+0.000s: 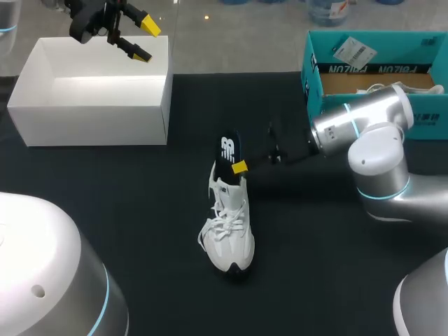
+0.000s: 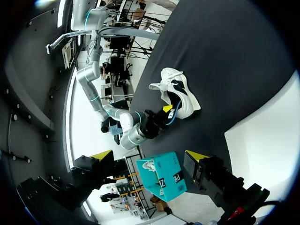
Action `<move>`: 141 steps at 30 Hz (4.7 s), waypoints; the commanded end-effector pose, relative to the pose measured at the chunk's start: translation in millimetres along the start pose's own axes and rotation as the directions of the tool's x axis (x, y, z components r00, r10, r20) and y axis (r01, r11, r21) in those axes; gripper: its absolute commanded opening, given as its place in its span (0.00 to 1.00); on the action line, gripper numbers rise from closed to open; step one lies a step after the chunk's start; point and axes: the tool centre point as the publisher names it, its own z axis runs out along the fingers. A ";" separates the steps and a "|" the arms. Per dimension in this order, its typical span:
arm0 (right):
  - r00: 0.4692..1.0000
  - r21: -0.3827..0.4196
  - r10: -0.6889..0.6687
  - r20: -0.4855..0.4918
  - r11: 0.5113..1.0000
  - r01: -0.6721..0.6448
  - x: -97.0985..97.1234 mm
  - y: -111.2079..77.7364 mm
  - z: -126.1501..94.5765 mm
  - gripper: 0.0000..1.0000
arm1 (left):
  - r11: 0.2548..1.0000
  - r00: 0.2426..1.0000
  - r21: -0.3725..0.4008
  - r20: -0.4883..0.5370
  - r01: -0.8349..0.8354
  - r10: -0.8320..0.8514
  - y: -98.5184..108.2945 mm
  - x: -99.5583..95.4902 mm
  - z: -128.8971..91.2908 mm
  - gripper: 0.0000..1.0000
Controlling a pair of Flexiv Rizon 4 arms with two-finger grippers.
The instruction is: Take the shoe out of the shoebox, open the shoe tongue, remove and reinsert the insole, then place the shoe into the shoebox
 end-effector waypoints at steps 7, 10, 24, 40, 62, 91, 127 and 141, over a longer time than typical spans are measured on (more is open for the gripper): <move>0.999 -0.018 -0.014 0.043 1.000 0.015 9.3 -6.8 7.2 0.36 | 1.000 1.000 0.003 -0.002 -0.001 0.001 0.7 0.2 -0.9 1.00; 0.997 -0.005 -0.045 0.065 0.999 0.045 14.3 5.0 3.8 0.49 | 1.000 1.000 0.003 -0.002 -0.001 0.001 0.7 0.2 -0.9 1.00; 0.993 0.028 -0.094 0.076 0.995 0.092 1.2 37.0 -5.8 0.03 | 1.000 1.000 0.003 -0.002 -0.001 0.001 0.7 0.2 -0.9 1.00; 1.000 0.057 0.000 0.001 0.998 0.000 4.9 1.0 11.4 0.00 | 1.000 1.000 0.003 -0.002 -0.001 0.001 0.7 0.2 -0.9 1.00; 0.998 0.056 -0.035 0.043 0.998 0.032 14.7 14.8 5.7 0.38 | 1.000 1.000 0.003 -0.002 -0.001 0.001 0.7 0.2 -0.9 1.00; 0.999 0.086 0.052 0.000 0.995 -0.051 8.6 -1.8 14.3 0.95 | 1.000 1.000 0.003 -0.002 -0.001 0.001 0.7 0.2 -0.9 1.00; 0.697 0.037 0.424 0.579 0.840 -0.542 38.4 36.8 -5.8 0.00 | 1.000 1.000 0.003 -0.002 -0.001 0.001 0.7 0.2 -0.9 1.00; 0.627 -0.009 0.442 0.642 0.822 -0.570 40.9 36.0 -8.0 0.00 | 1.000 1.000 0.003 -0.002 -0.001 0.001 0.7 0.2 -0.9 1.00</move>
